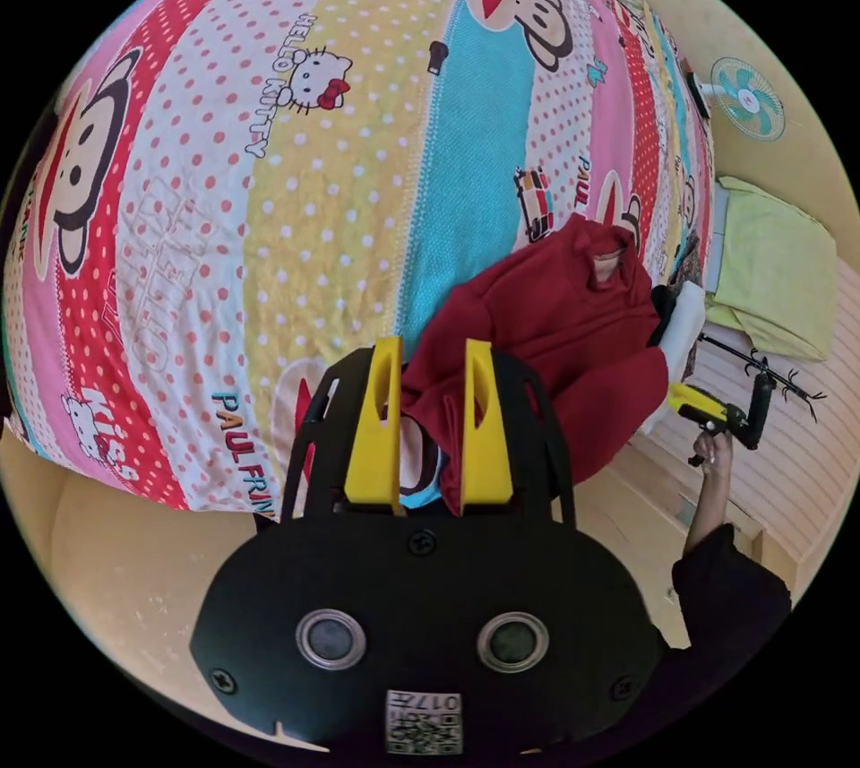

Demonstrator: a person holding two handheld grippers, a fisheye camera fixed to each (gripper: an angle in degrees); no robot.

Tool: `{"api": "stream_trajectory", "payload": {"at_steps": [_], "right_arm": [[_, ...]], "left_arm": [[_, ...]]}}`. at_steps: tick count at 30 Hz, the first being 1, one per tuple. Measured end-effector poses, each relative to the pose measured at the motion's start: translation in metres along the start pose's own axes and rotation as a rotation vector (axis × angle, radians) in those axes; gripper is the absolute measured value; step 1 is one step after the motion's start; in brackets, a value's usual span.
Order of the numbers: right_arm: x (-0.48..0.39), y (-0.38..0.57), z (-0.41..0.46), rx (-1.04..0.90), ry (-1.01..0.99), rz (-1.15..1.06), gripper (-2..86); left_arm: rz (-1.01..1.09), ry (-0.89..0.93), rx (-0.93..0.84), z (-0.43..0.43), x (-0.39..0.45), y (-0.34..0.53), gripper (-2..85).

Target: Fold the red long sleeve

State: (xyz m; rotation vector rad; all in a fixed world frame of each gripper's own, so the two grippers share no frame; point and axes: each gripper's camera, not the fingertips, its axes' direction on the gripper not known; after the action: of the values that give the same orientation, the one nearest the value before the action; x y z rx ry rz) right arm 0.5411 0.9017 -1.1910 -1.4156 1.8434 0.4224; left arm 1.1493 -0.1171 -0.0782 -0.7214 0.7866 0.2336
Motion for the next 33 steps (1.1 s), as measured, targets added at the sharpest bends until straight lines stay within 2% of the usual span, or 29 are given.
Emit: {"api": "stream_trajectory", "payload": {"at_steps": [1,2,4,6,8,9,11,14,17,21,25,29,33], "right_arm": [[0.006,-0.026,-0.012,0.099,0.019,-0.001,11.4],[0.008,-0.039,-0.014,0.134,0.037,0.004,11.8],[0.016,-0.094,-0.003,0.172,0.169,0.045,13.2],[0.019,-0.129,0.022,0.138,0.230,0.050,13.4],[0.021,-0.153,0.064,0.014,0.236,0.044,13.1],[0.026,-0.160,0.100,-0.111,0.267,0.080,12.2],[0.014,-0.153,0.115,-0.049,0.290,0.098,8.9],[-0.013,-0.140,0.126,-0.095,0.214,0.150,5.1],[-0.052,-0.096,0.094,0.049,0.186,0.166,4.0],[-0.114,0.006,0.024,0.321,0.020,0.164,3.5],[-0.182,0.116,-0.025,0.569,-0.063,0.120,3.4],[-0.242,0.202,-0.071,0.838,-0.089,0.100,3.4],[-0.297,0.289,-0.110,1.243,-0.199,0.031,3.6]], "left_arm": [[0.008,-0.017,-0.015,0.010,0.002,-0.002,10.9],[0.036,-0.055,-0.056,0.031,0.006,-0.003,10.9],[0.062,-0.117,-0.015,0.045,0.016,0.002,10.8],[0.011,-0.142,0.029,0.055,0.026,0.013,10.6],[0.006,-0.182,0.028,0.061,0.039,0.022,9.8],[0.002,-0.202,0.019,0.066,0.046,0.028,8.5],[-0.026,-0.183,-0.028,0.073,0.051,0.034,5.4],[-0.072,-0.026,-0.052,0.072,0.047,0.051,1.7],[-0.042,0.137,-0.015,0.045,0.045,0.076,0.7],[0.041,0.396,0.070,-0.018,0.053,0.129,0.1],[0.176,0.473,0.174,-0.077,0.069,0.186,0.0],[0.290,0.672,0.367,-0.163,0.063,0.242,0.0],[0.492,0.736,0.638,-0.276,0.061,0.287,0.0]]}}
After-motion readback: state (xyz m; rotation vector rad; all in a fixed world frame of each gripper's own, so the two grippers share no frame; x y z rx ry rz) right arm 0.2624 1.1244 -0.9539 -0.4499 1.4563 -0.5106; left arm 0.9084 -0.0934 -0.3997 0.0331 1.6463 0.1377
